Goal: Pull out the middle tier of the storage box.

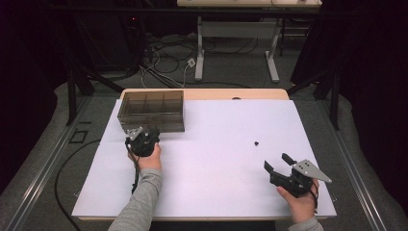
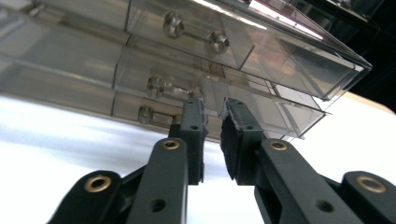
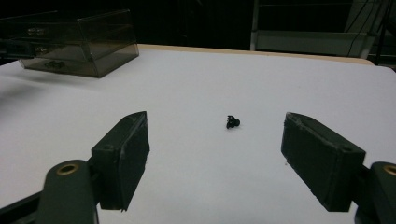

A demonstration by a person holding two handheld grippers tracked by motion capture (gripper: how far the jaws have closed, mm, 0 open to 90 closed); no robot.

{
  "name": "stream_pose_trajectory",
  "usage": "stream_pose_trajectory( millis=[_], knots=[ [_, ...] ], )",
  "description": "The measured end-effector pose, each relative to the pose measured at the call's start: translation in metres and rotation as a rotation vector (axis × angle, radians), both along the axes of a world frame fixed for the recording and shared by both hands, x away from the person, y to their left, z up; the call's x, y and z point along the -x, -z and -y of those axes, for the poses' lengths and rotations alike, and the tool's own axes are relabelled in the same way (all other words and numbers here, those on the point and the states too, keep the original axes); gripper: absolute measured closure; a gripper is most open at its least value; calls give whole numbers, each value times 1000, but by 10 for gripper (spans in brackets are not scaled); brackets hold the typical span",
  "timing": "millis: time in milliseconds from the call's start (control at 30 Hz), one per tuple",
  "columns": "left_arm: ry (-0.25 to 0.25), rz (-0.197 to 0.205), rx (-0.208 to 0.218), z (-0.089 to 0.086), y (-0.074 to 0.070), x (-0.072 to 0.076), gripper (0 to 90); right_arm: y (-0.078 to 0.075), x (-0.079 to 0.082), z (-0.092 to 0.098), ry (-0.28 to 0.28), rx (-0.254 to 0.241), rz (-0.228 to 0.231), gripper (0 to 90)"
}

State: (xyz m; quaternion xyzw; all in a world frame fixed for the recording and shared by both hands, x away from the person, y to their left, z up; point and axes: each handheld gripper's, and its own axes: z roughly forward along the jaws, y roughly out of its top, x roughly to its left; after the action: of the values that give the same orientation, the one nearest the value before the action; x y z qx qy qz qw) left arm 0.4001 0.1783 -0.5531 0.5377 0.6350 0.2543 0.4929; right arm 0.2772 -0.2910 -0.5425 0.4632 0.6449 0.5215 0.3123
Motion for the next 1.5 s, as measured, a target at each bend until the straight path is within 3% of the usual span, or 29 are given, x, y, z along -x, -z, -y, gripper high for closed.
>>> stream_pose_trajectory(
  millis=[133, 300, 800, 1167, 1333, 1500],
  knots=[
    [18, 7, -62, -5, -5, 3, 720, 0, 0, 0, -1, -11, 2, 231],
    [42, 11, -71, -13, -11, 6, 650, 0, 0, 0, -1, -11, -3, 231],
    [155, -15, -169, -29, -34, 9, 449, 0, 0, 0, 5, -10, -6, 231],
    [206, -19, -264, -41, -53, 12, 393, 1, 0, -1, 6, -12, -5, 231],
    [225, -2, -263, -47, -56, 13, 369, 1, 0, -1, 4, -9, -12, 231],
    [245, 1, -319, -51, -61, 13, 360, 1, 0, -2, 0, -12, -11, 231]
  ],
)
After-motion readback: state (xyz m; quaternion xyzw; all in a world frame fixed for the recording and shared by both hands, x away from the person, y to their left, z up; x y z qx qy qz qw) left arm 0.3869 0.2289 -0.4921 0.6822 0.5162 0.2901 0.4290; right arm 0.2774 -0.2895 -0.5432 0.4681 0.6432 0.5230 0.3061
